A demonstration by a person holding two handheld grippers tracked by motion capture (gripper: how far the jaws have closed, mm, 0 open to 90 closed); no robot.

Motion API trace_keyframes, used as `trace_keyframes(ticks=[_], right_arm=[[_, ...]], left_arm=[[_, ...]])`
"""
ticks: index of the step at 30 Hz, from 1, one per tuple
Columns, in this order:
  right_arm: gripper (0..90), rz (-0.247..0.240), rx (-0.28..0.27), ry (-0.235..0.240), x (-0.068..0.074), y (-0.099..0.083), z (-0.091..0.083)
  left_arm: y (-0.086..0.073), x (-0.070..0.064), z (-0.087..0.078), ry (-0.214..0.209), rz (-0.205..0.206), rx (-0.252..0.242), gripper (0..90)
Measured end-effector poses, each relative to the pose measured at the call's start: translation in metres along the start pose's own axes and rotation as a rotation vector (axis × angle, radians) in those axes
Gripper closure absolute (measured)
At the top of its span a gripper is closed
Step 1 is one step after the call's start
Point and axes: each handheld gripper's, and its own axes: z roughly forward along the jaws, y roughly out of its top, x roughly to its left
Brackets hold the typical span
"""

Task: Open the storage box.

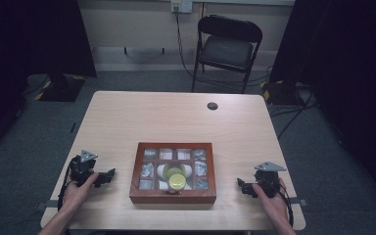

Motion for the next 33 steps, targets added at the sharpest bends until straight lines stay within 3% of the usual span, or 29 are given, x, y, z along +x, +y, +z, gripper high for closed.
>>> trace_keyframes(ticks=[8,10,17,22,33], right_arm=[[5.4,-0.001,0.008,0.004,-0.001,0.001,0.000],[13.4,-0.009,0.006,0.015,0.001,0.001,-0.002],[14.3,-0.024,-0.015,0.026,0.003,0.006,-0.007],[15.5,-0.032,-0.042,0.080,0.009,0.009,-0.013],[23.4,-0.013,-0.093,0.146,0.013,0.017,-0.024]], left_arm=[[0.000,0.000,0.000,-0.006,0.002,0.001,0.0],[0.000,0.000,0.000,-0.005,0.002,0.000,0.0],[0.000,0.000,0.000,-0.007,0.002,0.001,0.0],[-0.001,0.001,-0.001,-0.013,0.016,0.006,0.0],[-0.001,0.000,-0.001,-0.012,0.014,0.005,0.0]])
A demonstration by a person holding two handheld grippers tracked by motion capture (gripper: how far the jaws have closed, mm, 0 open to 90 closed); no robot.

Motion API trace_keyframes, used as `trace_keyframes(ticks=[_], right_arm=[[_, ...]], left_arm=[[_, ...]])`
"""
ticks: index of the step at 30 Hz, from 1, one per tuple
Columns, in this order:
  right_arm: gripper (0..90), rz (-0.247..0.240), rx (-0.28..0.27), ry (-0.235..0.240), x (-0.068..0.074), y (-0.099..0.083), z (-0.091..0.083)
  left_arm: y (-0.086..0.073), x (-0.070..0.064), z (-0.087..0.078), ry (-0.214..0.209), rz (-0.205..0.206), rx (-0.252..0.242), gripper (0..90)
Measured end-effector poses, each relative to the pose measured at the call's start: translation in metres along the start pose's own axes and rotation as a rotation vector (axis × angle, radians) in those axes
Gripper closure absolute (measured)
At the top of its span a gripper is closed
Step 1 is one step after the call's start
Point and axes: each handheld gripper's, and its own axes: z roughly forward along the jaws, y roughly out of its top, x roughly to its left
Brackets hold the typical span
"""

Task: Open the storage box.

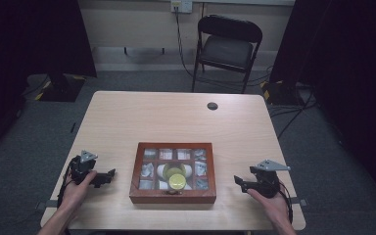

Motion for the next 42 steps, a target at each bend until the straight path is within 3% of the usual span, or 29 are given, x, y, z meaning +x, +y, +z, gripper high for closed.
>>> trace_keyframes(ticks=[9,13,18,24,38,39,42], right_arm=[[25.6,-0.022,-0.011,0.034,0.007,0.008,-0.003],[29.2,-0.014,-0.048,0.046,0.008,0.014,-0.008],[31.4,-0.019,-0.080,0.096,0.016,0.020,-0.010],[31.2,-0.062,-0.067,0.123,0.029,0.029,-0.006],[34.9,-0.107,-0.081,0.208,0.056,0.053,-0.003],[34.4,-0.113,-0.058,0.231,0.062,0.056,-0.001],[34.4,-0.118,-0.040,0.241,0.066,0.058,0.001]], left_arm=[[0.000,0.000,0.000,-0.001,0.002,0.000,0.0],[0.000,0.000,0.000,0.000,0.000,0.001,0.0],[0.000,0.000,0.000,0.000,0.001,0.000,0.0],[0.000,0.000,0.000,0.000,0.002,0.000,0.0],[0.000,0.000,0.000,0.000,0.000,0.000,0.0],[0.000,0.000,0.000,0.000,0.000,0.000,0.0],[0.000,0.000,0.000,-0.001,0.002,0.001,0.0]])
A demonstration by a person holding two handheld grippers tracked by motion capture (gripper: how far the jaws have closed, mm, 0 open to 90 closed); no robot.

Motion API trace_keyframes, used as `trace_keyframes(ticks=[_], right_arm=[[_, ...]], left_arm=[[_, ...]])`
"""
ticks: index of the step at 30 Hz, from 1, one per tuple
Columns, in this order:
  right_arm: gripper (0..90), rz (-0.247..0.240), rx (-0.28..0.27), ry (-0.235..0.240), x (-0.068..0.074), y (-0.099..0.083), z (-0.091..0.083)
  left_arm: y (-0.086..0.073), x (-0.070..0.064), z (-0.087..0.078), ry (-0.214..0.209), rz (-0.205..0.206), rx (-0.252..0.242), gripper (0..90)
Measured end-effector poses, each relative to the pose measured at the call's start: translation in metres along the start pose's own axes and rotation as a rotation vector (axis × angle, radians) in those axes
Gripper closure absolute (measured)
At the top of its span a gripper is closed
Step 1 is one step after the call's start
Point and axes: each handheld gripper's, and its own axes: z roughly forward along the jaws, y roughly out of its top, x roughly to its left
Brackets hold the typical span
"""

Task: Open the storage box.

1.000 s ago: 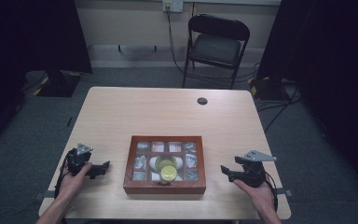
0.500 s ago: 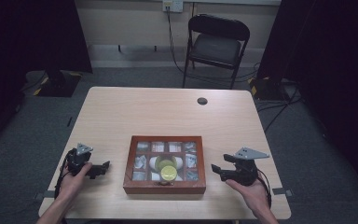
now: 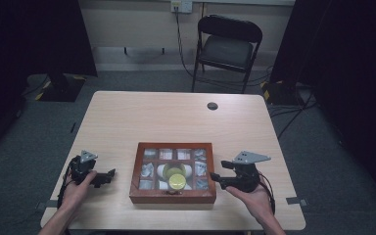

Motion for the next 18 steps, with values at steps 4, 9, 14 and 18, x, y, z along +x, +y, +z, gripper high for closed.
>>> trace_keyframes(ticks=[4,9,14,18], right_arm=[[36.3,-0.021,0.016,0.027,0.006,0.005,0.004],[39.2,-0.044,0.004,0.065,0.015,0.014,0.009],[39.1,-0.088,0.033,0.117,0.029,0.025,0.024],[40.3,-0.112,0.050,0.171,0.042,0.033,0.038]], left_arm=[[0.000,0.000,0.000,0.001,-0.002,0.000,0.0],[0.000,0.000,0.000,0.001,-0.002,-0.001,0.0],[0.000,0.000,0.000,0.000,-0.001,0.000,0.0],[0.000,0.000,0.000,0.000,-0.002,0.001,0.0]])
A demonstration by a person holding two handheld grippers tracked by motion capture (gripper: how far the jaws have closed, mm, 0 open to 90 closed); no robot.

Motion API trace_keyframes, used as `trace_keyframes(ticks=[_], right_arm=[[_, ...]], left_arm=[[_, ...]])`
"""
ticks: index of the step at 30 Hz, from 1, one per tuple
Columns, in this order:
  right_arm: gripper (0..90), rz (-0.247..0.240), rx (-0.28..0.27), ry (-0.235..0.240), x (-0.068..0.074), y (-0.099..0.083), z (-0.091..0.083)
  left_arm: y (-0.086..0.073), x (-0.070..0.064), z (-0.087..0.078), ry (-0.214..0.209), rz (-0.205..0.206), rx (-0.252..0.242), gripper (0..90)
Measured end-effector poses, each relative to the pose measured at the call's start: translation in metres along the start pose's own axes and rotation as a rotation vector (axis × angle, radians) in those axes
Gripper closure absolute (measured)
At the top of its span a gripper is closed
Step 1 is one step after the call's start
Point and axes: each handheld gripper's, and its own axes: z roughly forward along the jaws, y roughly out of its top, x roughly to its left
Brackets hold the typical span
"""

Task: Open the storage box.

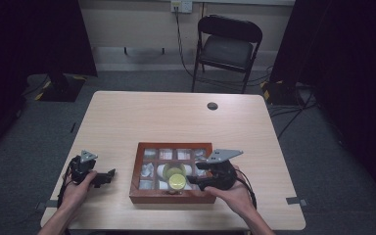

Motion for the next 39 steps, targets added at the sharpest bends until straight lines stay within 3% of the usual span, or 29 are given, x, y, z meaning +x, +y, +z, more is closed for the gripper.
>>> trace_keyframes(ticks=[10,15,22,39], right_arm=[[46.3,-0.025,0.009,0.120,0.019,0.016,0.026],[48.1,-0.029,0.032,0.131,0.022,0.011,0.031],[56.8,-0.034,0.037,0.152,0.025,0.010,0.034],[77.7,-0.085,0.108,0.204,0.033,0.000,0.047]], left_arm=[[0.000,0.000,0.000,0.000,-0.002,-0.001,0.0],[0.000,0.000,0.000,0.000,-0.002,-0.002,0.0],[0.000,0.000,0.000,0.000,0.003,-0.001,0.0],[0.000,0.000,0.000,-0.001,0.002,0.000,0.0]])
